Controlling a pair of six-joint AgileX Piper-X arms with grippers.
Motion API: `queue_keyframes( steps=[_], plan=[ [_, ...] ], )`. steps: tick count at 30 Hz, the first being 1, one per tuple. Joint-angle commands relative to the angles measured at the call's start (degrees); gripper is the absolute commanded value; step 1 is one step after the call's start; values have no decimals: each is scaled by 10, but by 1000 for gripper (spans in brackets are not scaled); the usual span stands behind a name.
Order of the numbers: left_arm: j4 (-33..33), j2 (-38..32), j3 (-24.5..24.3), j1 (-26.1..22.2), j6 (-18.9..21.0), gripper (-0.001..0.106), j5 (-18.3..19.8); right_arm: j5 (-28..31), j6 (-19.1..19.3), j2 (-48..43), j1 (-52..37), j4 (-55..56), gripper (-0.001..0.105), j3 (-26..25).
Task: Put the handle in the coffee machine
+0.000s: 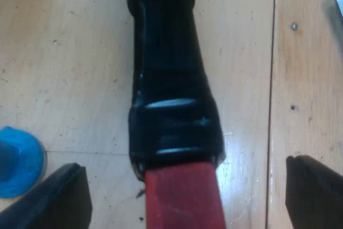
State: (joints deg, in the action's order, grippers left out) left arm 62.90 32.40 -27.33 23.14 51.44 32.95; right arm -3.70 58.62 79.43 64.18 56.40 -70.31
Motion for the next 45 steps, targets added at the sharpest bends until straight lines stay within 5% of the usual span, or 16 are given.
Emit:
queue_keyframes(
  steps=[1,13,22,36,44,45],
  plan=[
    [-4,0,-1,2,-5,75,8,-12,4,-7,0,0,0,-9],
    [-18,50,-1,2,-15,75,6,-14,4,-7,0,0,0,-9],
    [-21,49,-1,2,-25,52,3,-14,4,-7,0,0,0,-9],
    [-37,49,-1,2,-25,51,3,-14,4,-7,0,0,0,-9],
    [-35,49,-1,2,-29,0,3,-14,3,-7,0,0,0,-9],
    [-34,49,-1,2,-30,0,3,-13,1,-7,0,0,0,-9]
  ],
)
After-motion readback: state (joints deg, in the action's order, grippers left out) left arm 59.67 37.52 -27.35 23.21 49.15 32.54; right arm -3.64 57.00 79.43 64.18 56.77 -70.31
